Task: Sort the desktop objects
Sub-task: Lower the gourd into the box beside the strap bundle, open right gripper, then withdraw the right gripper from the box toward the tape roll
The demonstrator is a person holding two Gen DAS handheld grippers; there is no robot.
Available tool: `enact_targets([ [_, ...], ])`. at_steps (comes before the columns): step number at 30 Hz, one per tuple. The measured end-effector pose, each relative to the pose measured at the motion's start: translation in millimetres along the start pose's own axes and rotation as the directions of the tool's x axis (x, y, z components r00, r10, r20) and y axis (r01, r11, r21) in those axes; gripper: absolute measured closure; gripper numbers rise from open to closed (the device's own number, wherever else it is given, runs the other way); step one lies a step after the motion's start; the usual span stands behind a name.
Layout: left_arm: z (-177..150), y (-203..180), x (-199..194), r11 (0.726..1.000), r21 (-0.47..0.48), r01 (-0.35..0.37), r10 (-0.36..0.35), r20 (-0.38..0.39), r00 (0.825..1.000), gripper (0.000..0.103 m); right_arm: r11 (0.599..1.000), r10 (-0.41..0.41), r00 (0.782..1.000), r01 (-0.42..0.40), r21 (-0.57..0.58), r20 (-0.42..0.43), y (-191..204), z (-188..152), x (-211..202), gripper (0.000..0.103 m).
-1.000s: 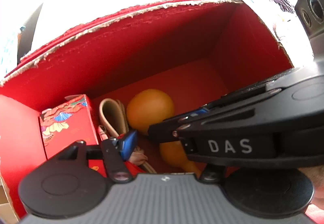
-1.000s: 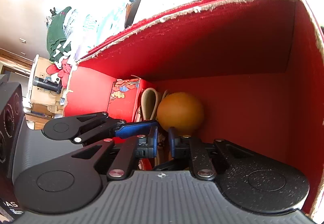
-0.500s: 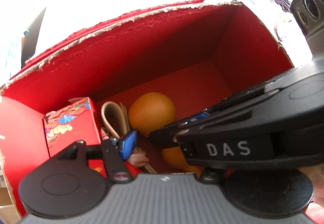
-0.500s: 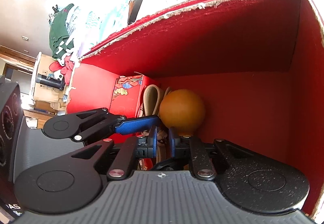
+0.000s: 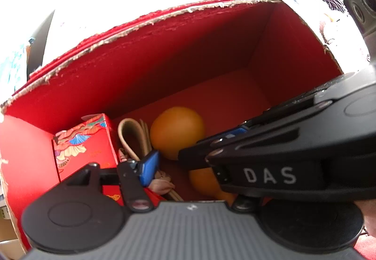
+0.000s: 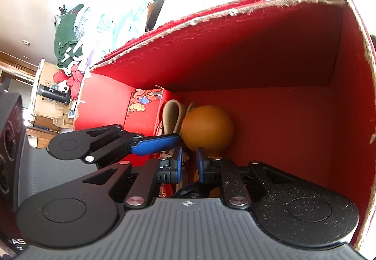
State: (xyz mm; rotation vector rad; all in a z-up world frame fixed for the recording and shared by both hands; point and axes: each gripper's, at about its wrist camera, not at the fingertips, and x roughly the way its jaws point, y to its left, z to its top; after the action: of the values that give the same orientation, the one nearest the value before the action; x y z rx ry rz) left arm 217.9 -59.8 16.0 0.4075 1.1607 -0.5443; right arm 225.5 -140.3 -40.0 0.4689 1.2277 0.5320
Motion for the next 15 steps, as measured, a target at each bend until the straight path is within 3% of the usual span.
enact_targets([
  [10,0,-4,0,1.0,0.007,0.0,0.0,0.002,1.0,0.037,1.0,-0.023,0.998,0.022,0.006,0.056,4,-7,-10,0.086],
  [15,-2,-9,-2,1.0,0.009,-0.009,0.009,0.016,1.0,0.037,0.989,-0.125,0.982,0.135,-0.067,0.139,16,-16,-18,0.08],
])
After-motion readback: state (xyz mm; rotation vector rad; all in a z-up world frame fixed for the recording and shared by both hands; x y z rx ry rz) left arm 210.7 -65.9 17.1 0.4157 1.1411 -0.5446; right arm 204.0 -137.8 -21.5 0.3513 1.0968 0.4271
